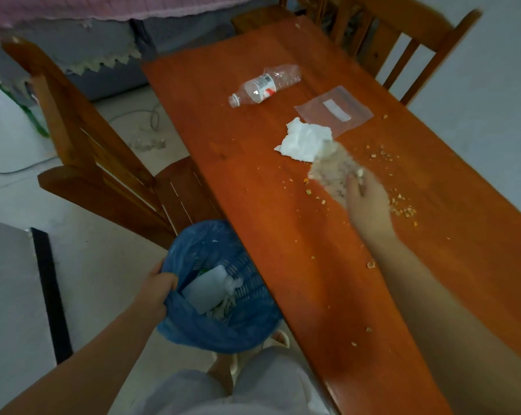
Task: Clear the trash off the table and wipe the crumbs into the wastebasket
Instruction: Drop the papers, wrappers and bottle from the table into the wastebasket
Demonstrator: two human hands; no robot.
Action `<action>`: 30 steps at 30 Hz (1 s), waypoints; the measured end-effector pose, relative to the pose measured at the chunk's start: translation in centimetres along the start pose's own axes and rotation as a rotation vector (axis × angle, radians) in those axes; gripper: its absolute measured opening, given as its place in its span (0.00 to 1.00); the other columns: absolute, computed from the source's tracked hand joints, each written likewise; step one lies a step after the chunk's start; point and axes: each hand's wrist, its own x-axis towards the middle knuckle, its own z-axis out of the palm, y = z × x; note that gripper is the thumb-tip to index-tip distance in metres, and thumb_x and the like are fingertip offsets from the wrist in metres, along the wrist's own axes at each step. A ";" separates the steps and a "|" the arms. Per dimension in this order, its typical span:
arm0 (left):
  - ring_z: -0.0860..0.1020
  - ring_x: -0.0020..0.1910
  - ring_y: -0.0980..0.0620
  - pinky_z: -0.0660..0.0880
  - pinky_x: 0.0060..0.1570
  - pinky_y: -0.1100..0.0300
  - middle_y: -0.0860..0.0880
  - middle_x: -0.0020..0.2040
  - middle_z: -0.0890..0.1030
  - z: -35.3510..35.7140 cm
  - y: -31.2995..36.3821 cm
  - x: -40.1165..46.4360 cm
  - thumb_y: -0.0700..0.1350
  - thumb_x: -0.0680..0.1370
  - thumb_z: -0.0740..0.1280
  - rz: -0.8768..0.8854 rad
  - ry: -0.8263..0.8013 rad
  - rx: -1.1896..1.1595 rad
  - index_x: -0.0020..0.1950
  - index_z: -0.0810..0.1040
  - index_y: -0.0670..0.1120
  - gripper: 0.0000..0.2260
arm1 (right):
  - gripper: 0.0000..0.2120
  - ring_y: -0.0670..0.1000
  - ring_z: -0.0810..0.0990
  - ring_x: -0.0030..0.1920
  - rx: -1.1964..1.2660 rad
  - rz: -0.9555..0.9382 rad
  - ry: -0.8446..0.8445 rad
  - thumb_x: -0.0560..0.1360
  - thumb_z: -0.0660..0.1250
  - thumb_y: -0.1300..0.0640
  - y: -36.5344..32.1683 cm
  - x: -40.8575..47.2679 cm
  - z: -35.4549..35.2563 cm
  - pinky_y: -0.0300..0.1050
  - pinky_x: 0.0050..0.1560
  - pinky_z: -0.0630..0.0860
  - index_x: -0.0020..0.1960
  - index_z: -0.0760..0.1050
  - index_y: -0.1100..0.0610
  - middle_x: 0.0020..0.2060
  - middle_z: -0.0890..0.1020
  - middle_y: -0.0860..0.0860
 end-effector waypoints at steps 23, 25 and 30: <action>0.78 0.49 0.37 0.78 0.40 0.52 0.36 0.58 0.78 0.0 5.1 5.0 0.26 0.68 0.52 0.012 0.037 -0.004 0.70 0.70 0.47 0.34 | 0.28 0.59 0.61 0.72 -0.406 -0.011 -0.276 0.77 0.60 0.47 0.2 13.3 11.8 0.55 0.69 0.62 0.72 0.59 0.55 0.73 0.61 0.56; 0.78 0.50 0.36 0.78 0.44 0.49 0.37 0.58 0.78 0.3 5.6 5.4 0.26 0.68 0.52 0.003 0.048 -0.011 0.70 0.70 0.48 0.34 | 0.31 0.61 0.53 0.75 -0.531 0.014 -0.322 0.76 0.59 0.43 1.5 16.0 12.5 0.60 0.71 0.56 0.74 0.54 0.53 0.75 0.56 0.56; 0.77 0.52 0.36 0.77 0.51 0.45 0.38 0.56 0.79 0.7 6.3 6.1 0.25 0.68 0.52 -0.026 0.072 -0.012 0.69 0.71 0.47 0.33 | 0.16 0.62 0.69 0.65 -0.670 -0.062 -0.190 0.78 0.58 0.58 2.9 17.8 14.3 0.60 0.62 0.68 0.65 0.71 0.54 0.65 0.73 0.57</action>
